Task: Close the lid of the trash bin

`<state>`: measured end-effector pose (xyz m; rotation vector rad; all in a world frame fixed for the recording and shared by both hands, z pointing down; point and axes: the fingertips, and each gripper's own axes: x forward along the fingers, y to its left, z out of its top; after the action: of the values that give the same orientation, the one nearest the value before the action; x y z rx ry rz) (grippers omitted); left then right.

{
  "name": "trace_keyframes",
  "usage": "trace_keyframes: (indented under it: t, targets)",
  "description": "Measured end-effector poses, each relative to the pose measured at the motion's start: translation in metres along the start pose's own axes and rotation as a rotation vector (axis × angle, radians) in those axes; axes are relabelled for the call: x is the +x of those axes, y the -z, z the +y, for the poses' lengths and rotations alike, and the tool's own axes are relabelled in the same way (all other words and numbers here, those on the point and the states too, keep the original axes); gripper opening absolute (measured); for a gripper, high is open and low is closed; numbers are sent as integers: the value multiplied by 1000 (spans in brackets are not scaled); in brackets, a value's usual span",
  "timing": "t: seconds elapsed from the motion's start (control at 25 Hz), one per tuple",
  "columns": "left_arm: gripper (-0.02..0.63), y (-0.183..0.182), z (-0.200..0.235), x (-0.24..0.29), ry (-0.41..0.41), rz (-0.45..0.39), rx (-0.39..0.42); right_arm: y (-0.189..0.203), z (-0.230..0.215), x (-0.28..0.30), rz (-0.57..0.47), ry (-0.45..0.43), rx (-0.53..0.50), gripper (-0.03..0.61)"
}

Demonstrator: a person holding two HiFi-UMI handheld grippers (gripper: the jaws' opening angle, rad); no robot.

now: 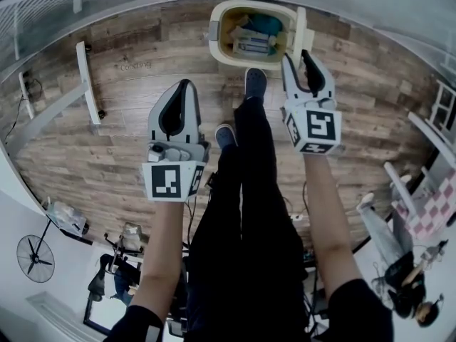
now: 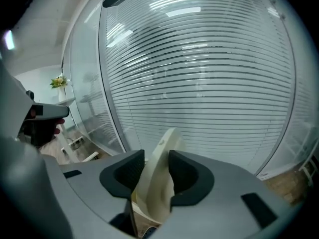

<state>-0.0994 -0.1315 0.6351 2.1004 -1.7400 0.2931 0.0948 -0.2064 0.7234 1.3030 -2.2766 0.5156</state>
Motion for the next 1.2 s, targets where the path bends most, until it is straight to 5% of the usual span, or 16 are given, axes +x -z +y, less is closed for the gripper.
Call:
trace_keyframes:
  t: [0.64,1.2]
  targets:
    - [8,7,25,-5,-26,-6,-42,11,77,52,35,-136,-52,163]
    - [8,23,29,-18,-33,5,-51,47,115,98,136,-139,-143,153]
